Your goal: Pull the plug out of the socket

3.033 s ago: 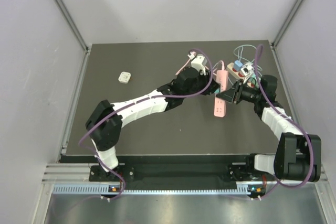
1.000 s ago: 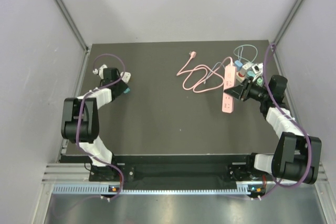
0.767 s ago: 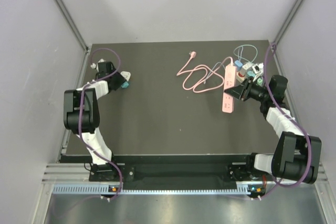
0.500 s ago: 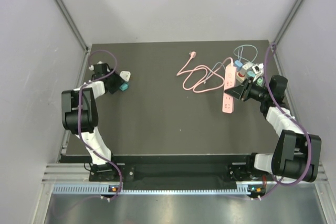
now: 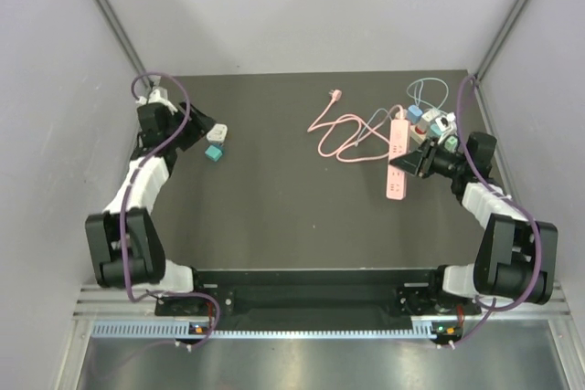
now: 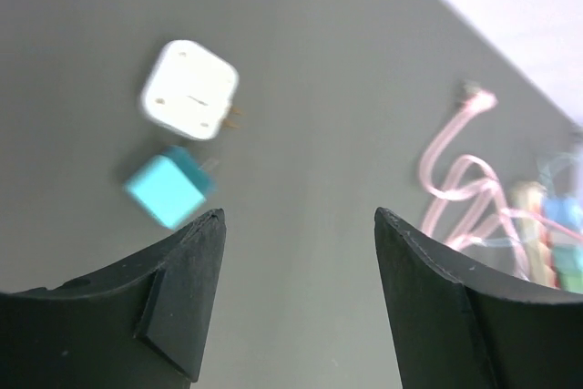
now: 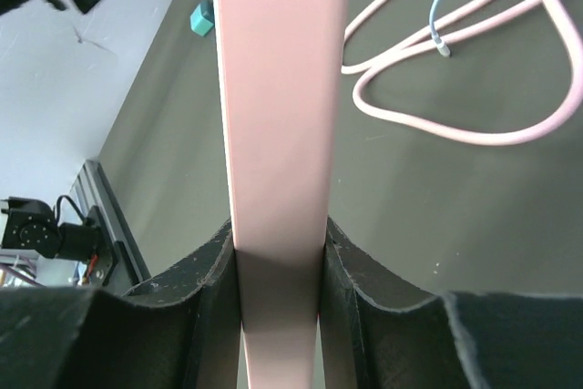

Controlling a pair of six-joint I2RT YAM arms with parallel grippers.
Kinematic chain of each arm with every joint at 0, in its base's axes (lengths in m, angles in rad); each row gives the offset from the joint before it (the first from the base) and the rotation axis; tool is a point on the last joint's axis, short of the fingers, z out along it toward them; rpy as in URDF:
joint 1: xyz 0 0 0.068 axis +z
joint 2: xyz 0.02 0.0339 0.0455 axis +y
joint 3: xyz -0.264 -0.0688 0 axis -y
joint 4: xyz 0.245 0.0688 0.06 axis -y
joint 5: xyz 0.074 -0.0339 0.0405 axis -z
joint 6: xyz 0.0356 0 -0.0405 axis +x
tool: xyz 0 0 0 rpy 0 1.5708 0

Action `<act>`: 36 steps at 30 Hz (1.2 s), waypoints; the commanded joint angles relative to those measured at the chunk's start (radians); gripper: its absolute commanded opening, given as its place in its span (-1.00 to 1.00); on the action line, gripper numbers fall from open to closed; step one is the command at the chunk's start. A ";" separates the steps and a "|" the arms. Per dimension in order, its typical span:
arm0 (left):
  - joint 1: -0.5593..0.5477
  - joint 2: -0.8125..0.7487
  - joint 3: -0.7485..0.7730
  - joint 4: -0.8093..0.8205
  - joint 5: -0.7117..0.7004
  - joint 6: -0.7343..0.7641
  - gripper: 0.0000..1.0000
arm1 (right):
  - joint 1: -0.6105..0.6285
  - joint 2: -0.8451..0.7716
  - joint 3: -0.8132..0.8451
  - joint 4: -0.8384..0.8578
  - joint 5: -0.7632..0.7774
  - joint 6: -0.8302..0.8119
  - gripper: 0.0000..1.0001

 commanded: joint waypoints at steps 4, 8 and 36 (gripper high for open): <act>0.003 -0.249 -0.115 0.051 0.226 -0.024 0.44 | -0.011 0.067 0.055 -0.037 -0.038 -0.049 -1.00; -0.002 -0.354 -0.201 0.060 0.304 -0.018 0.48 | 0.017 0.139 0.092 -0.254 -0.016 -0.233 -1.00; -0.137 -0.496 -0.295 -0.105 0.329 0.167 0.52 | 0.147 0.277 0.213 -0.544 0.284 -0.444 0.00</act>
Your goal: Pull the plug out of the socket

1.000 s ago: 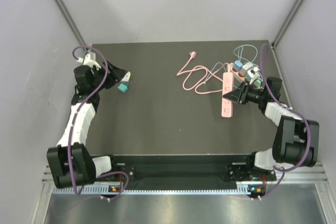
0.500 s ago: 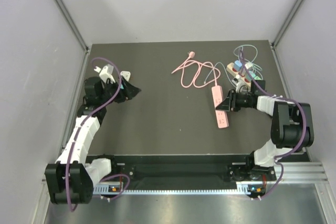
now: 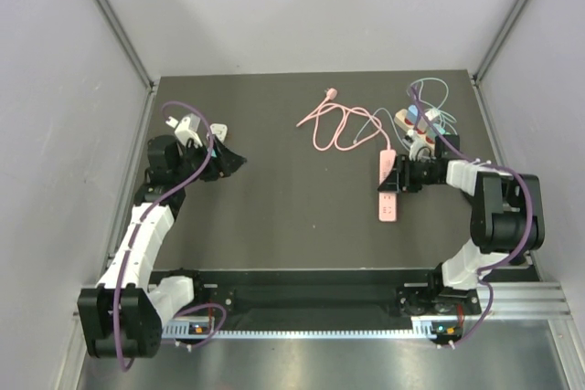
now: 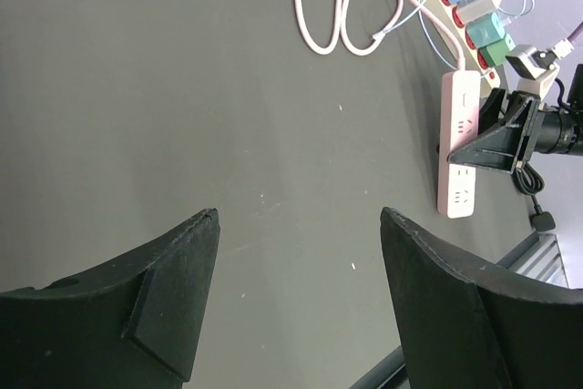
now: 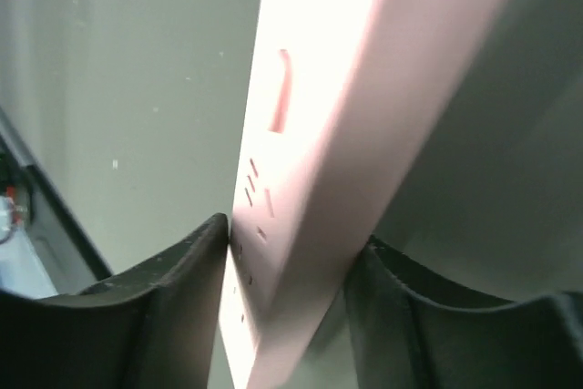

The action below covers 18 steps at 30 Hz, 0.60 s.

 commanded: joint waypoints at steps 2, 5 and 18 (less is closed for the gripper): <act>-0.003 -0.029 -0.006 0.021 0.029 0.016 0.52 | 0.002 -0.049 0.067 -0.054 0.057 -0.086 0.12; -0.003 -0.029 -0.008 0.024 0.032 0.015 0.53 | -0.014 -0.081 0.081 -0.080 0.074 -0.112 0.23; -0.001 -0.050 -0.011 0.030 0.044 0.012 0.53 | -0.132 -0.253 0.221 -0.302 0.095 -0.371 0.58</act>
